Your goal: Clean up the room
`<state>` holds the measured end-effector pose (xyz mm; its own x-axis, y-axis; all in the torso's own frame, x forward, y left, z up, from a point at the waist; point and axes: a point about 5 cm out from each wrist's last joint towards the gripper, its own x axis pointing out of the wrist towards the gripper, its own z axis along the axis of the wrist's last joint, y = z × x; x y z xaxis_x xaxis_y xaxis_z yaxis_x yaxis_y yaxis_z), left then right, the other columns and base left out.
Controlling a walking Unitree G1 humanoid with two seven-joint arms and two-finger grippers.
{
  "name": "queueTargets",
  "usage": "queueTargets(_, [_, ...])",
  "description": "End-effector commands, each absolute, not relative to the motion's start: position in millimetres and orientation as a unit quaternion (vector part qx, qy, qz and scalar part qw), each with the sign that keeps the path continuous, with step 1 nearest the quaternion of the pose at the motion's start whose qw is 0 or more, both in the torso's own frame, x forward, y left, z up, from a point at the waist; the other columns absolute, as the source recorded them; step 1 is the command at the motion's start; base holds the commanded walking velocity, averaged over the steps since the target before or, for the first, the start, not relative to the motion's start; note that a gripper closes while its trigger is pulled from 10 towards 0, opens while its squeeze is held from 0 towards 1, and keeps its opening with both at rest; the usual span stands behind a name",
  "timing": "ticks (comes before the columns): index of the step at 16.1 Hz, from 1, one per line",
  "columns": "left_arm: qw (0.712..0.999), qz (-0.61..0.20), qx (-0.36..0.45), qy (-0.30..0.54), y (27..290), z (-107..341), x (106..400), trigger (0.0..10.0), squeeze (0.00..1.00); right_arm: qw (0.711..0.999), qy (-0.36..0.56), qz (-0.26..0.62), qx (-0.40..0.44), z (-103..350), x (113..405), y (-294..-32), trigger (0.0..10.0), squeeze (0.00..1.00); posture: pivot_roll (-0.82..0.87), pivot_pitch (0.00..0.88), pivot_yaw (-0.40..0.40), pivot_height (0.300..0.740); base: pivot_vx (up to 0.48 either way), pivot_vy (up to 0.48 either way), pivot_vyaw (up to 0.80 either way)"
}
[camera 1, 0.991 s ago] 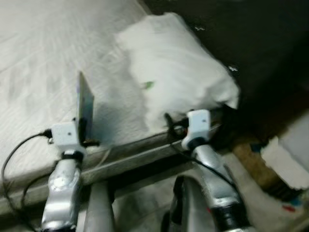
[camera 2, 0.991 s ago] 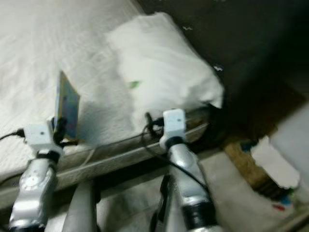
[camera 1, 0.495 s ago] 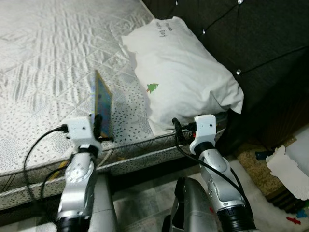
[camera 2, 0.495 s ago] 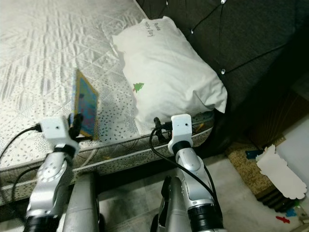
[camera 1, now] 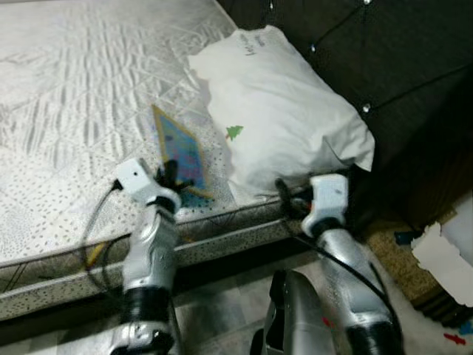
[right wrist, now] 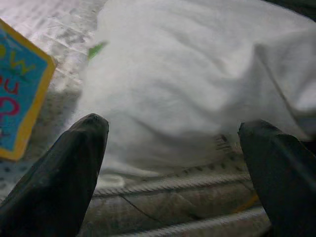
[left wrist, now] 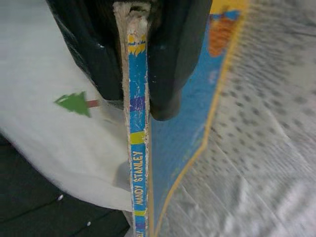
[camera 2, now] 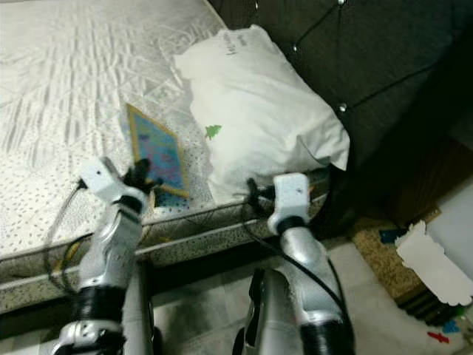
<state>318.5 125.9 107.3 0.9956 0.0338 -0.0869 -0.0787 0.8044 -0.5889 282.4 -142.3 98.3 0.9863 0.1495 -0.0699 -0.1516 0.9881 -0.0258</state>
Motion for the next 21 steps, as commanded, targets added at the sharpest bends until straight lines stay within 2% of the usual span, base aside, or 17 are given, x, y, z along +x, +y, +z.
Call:
queueTargets(1, [0.931, 0.021, -0.357, 0.074, 113, 95, 317, 10.0, 0.00, 0.997, 0.038, 0.065, -0.010, 101, 280, -153, 10.0, 0.00, 0.01, 0.047, -0.084, 0.541, 0.000, 0.000, 0.00])
queueTargets(3, [0.899, 0.013, -0.434, 0.062, 104, 108, 320, 10.0, 0.00, 0.997, 0.052, 0.057, -0.016, 97, 277, -165, 10.0, 0.00, 0.00, 0.034, -0.095, 0.541, 0.000, 0.000, 0.00])
queueTargets(8, [0.884, -0.011, -0.465, 0.041, 94, 134, 327, 10.0, 0.00, 0.995, 0.067, 0.072, -0.018, 95, 283, -160, 10.0, 0.00, 0.01, 0.021, -0.100, 0.541, 0.000, 0.000, 0.00])
queueTargets(10, [0.888, -0.024, -0.457, 0.046, 94, 131, 326, 10.0, 0.00, 0.995, 0.070, 0.072, -0.016, 95, 284, -160, 10.0, 0.00, 0.00, 0.021, -0.100, 0.541, 0.000, 0.000, 0.00])
queueTargets(13, [0.889, 0.003, -0.447, 0.098, 94, 113, 319, 10.0, 0.00, 0.995, 0.074, 0.072, -0.015, 94, 285, -161, 10.0, 0.00, 0.00, 0.023, -0.099, 0.541, 0.000, 0.000, 0.00])
queueTargets(16, [0.910, 0.022, -0.401, 0.100, 109, 108, 305, 10.0, 0.00, 0.995, 0.076, 0.065, -0.012, 93, 286, -163, 10.0, 0.00, 0.01, 0.026, -0.104, 0.541, 0.000, 0.000, 0.00])
queueTargets(21, [0.918, 0.037, -0.384, 0.095, 126, 107, 301, 10.0, 0.00, 0.995, 0.078, 0.065, -0.011, 93, 288, -165, 10.0, 0.00, 0.02, 0.030, -0.106, 0.541, 0.000, 0.000, 0.00])
